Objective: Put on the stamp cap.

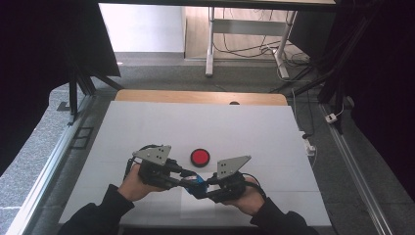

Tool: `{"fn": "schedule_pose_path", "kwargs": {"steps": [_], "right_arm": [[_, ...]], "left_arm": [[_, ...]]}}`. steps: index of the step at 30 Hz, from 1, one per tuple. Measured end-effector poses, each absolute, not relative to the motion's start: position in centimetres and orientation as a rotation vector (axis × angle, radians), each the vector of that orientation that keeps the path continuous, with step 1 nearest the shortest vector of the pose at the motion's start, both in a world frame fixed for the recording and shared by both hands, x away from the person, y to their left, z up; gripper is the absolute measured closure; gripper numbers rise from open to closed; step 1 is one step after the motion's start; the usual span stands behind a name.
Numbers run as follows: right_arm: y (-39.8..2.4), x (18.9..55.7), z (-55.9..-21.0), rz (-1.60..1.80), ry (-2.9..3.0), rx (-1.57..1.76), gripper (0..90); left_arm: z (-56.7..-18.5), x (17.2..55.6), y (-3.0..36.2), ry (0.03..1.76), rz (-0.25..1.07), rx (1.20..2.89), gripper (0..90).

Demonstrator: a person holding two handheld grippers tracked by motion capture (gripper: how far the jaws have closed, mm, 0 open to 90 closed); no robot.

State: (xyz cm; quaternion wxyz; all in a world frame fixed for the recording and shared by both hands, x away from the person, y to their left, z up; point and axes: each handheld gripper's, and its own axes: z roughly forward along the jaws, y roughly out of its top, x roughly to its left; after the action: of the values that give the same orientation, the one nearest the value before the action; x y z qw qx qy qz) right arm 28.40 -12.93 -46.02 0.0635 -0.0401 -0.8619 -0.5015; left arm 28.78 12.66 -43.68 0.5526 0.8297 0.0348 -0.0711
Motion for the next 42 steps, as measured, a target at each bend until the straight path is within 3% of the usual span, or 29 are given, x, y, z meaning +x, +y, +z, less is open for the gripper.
{"fn": "schedule_pose_path", "kwargs": {"steps": [6, 14, 25, 42], "right_arm": [[-13.0, 28.4, -46.0, -1.535, -2.581, -0.112, 68.8], [-13.1, 28.3, -46.1, -1.538, -2.627, -0.126, 67.8], [-13.5, 28.6, -46.1, -1.579, -2.641, -0.235, 53.6], [-14.0, 28.4, -45.9, -1.562, -2.68, -0.293, 46.5]], "left_arm": [[-43.8, 28.9, 12.7, 0.091, -0.195, 1.933, 70.7], [-43.4, 28.5, 12.4, 0.068, -0.108, 1.991, 70.5], [-43.4, 28.6, 12.6, 0.109, -0.089, 1.997, 70.5], [-42.8, 28.5, 13.3, 0.16, -0.06, 2.005, 70.5]]}}
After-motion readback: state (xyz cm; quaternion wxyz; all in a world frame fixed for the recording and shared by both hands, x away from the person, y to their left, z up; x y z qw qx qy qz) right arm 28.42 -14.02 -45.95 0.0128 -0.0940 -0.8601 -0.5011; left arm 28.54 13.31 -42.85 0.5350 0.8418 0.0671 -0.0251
